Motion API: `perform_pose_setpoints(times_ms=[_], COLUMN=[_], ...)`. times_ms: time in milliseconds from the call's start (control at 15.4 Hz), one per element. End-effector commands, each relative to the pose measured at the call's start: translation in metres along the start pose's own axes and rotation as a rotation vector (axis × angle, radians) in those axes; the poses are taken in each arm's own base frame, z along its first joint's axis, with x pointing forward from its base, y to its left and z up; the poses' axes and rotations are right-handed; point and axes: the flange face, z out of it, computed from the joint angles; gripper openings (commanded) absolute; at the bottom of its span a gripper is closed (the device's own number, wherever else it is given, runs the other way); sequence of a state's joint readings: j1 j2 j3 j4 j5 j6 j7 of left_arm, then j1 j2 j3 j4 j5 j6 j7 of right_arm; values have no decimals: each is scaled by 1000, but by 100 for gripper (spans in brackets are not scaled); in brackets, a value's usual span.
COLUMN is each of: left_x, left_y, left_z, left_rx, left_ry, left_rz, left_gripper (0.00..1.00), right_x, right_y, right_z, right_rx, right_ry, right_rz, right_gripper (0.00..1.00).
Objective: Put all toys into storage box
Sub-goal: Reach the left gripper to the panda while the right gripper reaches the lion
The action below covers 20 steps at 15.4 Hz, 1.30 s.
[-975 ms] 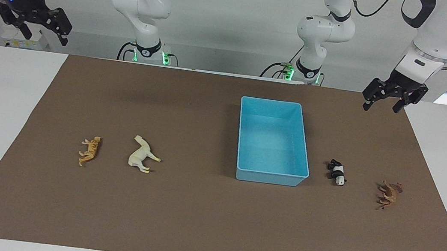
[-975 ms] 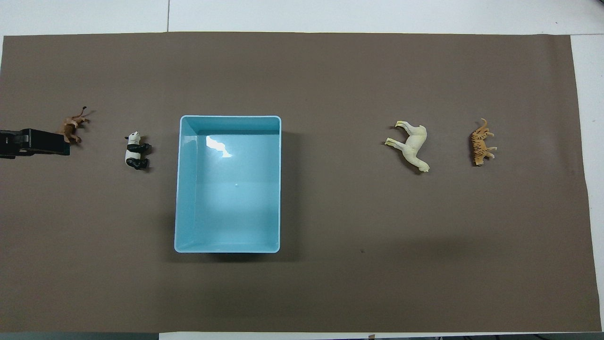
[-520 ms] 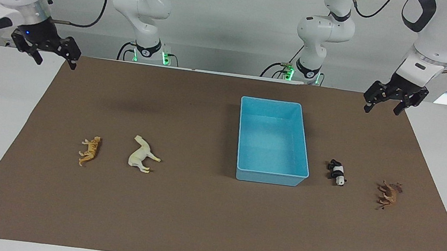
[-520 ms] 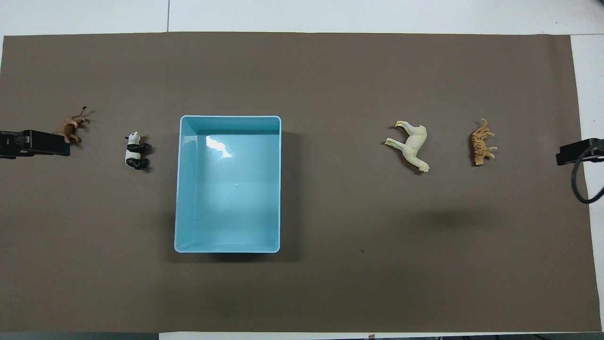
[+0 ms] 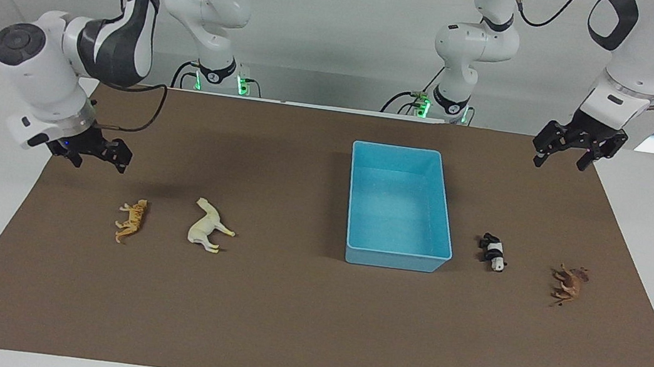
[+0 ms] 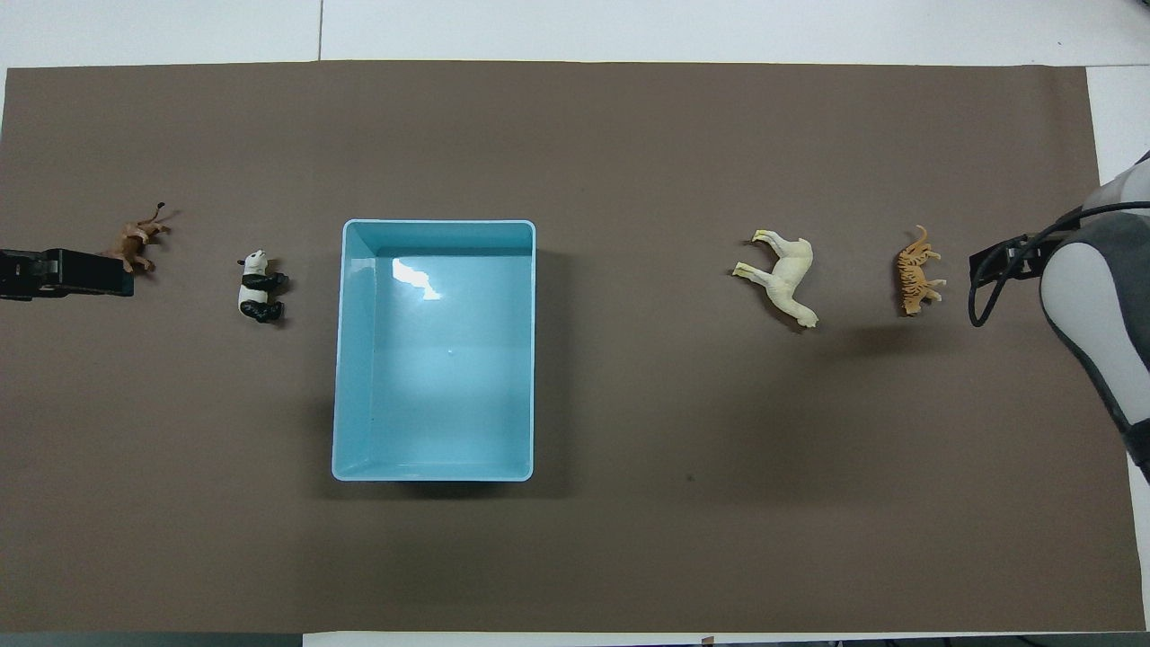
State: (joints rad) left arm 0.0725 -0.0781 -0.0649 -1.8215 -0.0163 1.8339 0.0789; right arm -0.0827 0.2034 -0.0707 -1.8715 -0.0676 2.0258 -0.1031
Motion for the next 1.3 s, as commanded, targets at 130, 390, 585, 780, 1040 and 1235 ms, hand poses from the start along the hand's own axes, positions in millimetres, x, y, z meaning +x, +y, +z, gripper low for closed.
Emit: perform_pose_setpoints(times_ms=[130,390,585,780,1040,1235], left_x=[15,31,39,35,28,27], left_y=[-2,1,0,12,17,22], left_z=[84,159,185,218,234,248], left_rx=[-4,-7,-8,-16,-20,-22], left_ry=[-47,1,30,-17,-44,-44], left_rz=[34,35,47,80,89,96], left_gripper=[100,100,100,100,100,100], right_x=[7,19,27,32,33,27], right_y=[-6,-11,-25,-36,-37,-31], right_z=[40,67,81,94,107,117], right_rx=[32,44,39,39,40,46], right_ry=[26,52,75,85,86,68], right_rz=[30,29,8,-2,-3,13], right_gripper=[100,100,100,100,98,84])
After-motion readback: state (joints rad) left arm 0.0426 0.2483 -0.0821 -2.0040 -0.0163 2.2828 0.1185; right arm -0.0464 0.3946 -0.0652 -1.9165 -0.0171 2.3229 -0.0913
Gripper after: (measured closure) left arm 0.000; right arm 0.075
